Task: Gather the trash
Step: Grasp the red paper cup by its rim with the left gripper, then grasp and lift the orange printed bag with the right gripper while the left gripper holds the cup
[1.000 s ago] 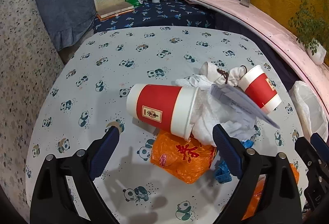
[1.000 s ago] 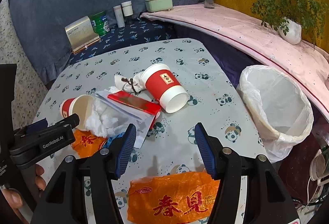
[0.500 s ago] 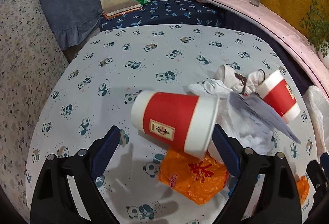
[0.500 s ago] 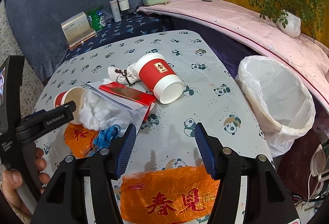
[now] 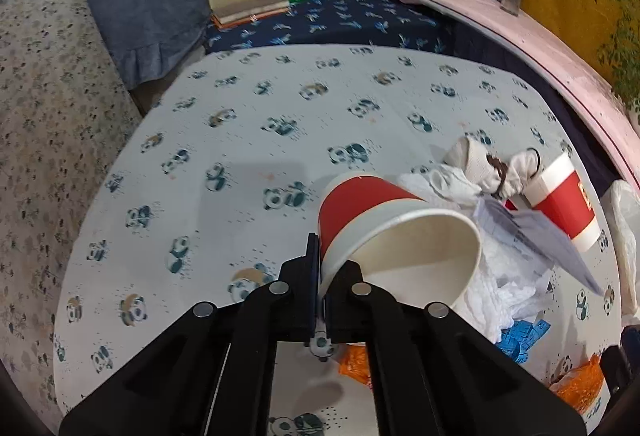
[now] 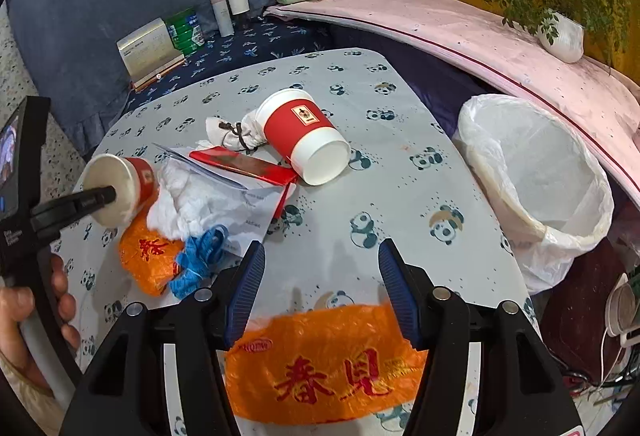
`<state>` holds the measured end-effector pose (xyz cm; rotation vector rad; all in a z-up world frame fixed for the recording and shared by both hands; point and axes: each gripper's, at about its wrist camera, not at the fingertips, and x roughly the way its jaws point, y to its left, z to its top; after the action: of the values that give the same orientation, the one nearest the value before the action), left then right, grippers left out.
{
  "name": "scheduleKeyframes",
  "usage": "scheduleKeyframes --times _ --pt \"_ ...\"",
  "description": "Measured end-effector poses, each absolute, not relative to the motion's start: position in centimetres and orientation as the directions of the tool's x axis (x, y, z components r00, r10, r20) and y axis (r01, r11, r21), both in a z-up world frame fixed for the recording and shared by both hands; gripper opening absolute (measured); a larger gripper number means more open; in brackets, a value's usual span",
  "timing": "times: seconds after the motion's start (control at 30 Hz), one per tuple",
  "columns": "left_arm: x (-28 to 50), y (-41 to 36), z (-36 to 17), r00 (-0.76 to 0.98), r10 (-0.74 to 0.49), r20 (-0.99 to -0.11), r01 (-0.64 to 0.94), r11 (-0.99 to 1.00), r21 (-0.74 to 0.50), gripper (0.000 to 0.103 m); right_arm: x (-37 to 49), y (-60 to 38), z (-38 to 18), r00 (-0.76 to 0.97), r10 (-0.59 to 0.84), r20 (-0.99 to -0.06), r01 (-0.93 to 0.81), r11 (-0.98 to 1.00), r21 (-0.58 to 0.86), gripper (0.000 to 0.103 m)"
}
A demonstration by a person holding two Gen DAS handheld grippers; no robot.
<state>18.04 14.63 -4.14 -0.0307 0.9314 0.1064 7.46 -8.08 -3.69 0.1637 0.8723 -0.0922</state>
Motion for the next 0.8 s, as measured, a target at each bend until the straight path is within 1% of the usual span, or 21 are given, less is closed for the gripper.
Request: scheduleKeyframes --times 0.2,0.4,0.63,0.7,0.8 --pt "16.6 15.3 -1.2 0.640 0.076 -0.765 -0.124 0.992 -0.005 0.002 5.1 -9.3 -4.3 0.627 -0.033 -0.778 0.175 0.980 0.099 0.057" --pt "13.6 13.3 1.4 0.673 0.002 -0.740 -0.058 0.997 -0.050 0.002 3.1 -10.2 -5.6 0.605 -0.044 -0.795 0.197 0.976 0.096 0.057" --pt "10.1 9.7 1.5 0.656 -0.088 -0.749 0.058 0.996 -0.066 0.002 1.0 -11.0 -7.0 0.582 -0.035 -0.812 0.225 0.967 0.120 0.058" --pt "9.3 8.9 1.0 0.643 -0.103 -0.759 0.082 0.995 -0.065 0.002 0.4 -11.2 -7.4 0.577 -0.009 -0.817 0.230 0.961 0.152 0.064" --pt "7.9 8.0 -0.1 0.618 -0.118 -0.777 0.116 0.992 -0.057 0.002 -0.1 -11.3 -7.9 0.572 0.029 -0.820 0.236 0.951 0.199 0.066"
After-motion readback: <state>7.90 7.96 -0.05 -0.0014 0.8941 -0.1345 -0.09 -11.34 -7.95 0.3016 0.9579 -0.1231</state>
